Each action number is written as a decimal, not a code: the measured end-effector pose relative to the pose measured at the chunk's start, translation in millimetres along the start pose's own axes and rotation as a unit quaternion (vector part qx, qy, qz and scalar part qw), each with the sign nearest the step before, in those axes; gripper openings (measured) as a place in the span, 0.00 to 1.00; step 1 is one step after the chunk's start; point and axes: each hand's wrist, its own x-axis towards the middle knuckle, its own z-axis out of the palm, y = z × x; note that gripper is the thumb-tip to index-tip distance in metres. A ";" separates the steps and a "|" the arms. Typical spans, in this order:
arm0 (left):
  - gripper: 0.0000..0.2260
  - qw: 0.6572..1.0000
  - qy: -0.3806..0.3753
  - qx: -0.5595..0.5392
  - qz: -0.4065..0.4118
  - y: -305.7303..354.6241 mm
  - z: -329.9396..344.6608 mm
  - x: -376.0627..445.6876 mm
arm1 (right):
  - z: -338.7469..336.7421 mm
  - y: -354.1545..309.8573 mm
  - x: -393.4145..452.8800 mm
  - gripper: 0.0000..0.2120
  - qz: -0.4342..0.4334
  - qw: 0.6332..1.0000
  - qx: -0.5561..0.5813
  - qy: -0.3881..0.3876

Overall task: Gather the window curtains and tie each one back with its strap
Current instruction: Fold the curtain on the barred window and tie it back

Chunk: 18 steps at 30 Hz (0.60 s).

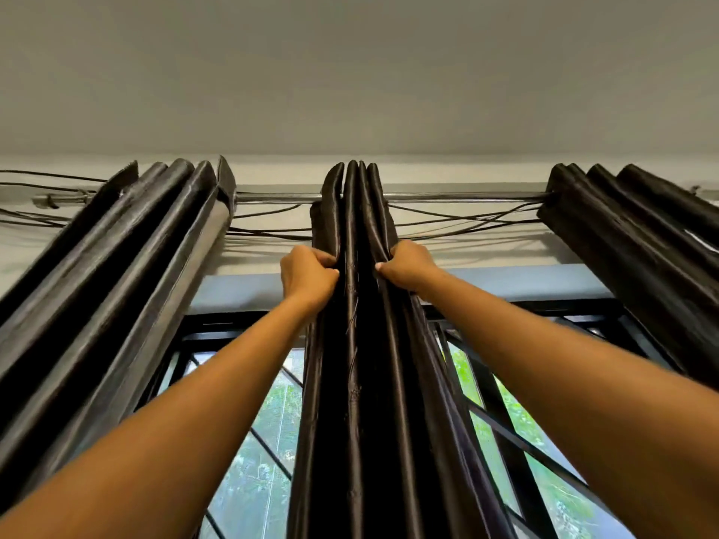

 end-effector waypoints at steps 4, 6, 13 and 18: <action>0.11 0.999 -0.045 -0.012 0.021 11.3 37.5 -1.4 | 3.4 19.5 -4.4 0.11 -0.010 1.000 0.028 -0.001; 0.10 0.998 -0.054 -0.020 0.023 21.4 54.7 -4.5 | -3.5 29.7 -6.5 0.10 -0.011 0.999 0.048 -0.003; 0.13 0.989 -0.065 -0.124 -0.045 13.3 45.8 -21.4 | -12.0 47.4 -27.6 0.12 -0.009 0.990 0.129 -0.053; 0.13 0.990 -0.051 -0.105 -0.085 8.7 14.6 -71.4 | 0.6 28.4 -75.8 0.15 -0.026 0.989 0.124 -0.071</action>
